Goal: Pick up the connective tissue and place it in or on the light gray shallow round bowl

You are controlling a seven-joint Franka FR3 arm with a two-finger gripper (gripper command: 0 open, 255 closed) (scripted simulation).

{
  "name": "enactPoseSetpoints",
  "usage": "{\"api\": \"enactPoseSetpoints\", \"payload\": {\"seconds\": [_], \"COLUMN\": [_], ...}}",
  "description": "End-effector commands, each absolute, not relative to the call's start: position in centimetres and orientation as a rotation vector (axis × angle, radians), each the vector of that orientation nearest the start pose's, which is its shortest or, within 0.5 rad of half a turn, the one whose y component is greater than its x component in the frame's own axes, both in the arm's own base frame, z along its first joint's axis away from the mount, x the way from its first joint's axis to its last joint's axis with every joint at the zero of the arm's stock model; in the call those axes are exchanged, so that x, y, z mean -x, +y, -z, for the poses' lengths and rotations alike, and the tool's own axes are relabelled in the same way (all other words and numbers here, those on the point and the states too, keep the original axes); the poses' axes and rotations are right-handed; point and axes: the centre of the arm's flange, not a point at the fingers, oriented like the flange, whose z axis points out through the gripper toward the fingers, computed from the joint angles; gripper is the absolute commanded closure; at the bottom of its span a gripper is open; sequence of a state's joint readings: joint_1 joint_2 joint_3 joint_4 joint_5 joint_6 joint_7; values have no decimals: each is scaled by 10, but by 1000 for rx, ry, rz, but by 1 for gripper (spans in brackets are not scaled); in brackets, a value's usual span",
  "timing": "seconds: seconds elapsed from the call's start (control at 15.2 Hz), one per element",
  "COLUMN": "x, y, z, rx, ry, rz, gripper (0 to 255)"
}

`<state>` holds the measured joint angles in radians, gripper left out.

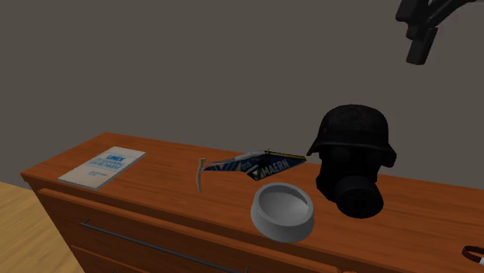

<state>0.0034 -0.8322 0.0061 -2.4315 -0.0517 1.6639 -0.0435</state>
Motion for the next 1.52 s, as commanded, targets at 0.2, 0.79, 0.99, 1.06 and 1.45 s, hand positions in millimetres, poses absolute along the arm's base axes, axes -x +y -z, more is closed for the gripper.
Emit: {"api": "enactPoseSetpoints", "payload": {"seconds": [0.2, 0.79, 0.99, 1.06, 1.45], "x": [-319, -368, -384, -390, -425], "y": [30, 122, 152, 162, 221], "z": [-557, -496, -475, -468, -426], "rx": [3201, 3215, 3220, 3221, 3230], "ry": [-70, -18, 0, 6, 41], "rz": [98, 88, 85, 84, 77], "gripper": [0, 0, 0, 0, 0]}}
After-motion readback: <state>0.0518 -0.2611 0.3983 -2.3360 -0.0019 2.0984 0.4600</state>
